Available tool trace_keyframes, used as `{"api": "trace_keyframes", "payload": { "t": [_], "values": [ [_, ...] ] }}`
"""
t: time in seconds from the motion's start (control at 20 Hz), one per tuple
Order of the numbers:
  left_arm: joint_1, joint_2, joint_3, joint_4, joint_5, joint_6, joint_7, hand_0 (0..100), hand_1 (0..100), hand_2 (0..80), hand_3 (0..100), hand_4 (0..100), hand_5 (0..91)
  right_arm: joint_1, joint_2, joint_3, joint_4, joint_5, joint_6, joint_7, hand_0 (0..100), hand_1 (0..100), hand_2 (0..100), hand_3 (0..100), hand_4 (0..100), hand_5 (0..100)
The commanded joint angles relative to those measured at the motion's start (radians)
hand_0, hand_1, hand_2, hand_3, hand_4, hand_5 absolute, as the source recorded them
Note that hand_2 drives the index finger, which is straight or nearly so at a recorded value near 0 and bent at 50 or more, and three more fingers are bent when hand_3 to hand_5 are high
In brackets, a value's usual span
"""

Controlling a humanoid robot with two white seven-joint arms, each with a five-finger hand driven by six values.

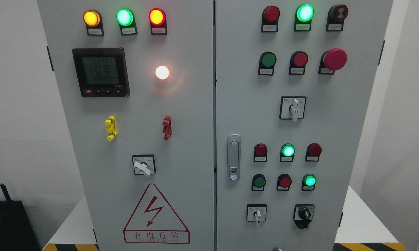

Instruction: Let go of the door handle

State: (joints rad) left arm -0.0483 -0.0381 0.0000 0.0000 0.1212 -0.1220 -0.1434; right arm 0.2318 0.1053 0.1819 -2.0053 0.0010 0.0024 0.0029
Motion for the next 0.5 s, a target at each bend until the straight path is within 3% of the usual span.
{"api": "trace_keyframes", "payload": {
  "t": [0.0, 0.45],
  "values": [
    [-0.001, 0.0, 0.011, 0.017, 0.0, 0.001, 0.001, 12, 39, 0.0, 0, 0, 0.0, 0.001, -0.003, -0.001, -0.007, 0.028, 0.001, -0.004, 37, 4, 0, 9, 2, 0],
    [0.001, 0.0, 0.011, 0.017, 0.0, 0.001, 0.001, 12, 39, 0.0, 0, 0, 0.0, 0.006, -0.001, 0.002, -0.007, 0.03, 0.001, -0.004, 37, 4, 0, 9, 1, 0]
  ]
}}
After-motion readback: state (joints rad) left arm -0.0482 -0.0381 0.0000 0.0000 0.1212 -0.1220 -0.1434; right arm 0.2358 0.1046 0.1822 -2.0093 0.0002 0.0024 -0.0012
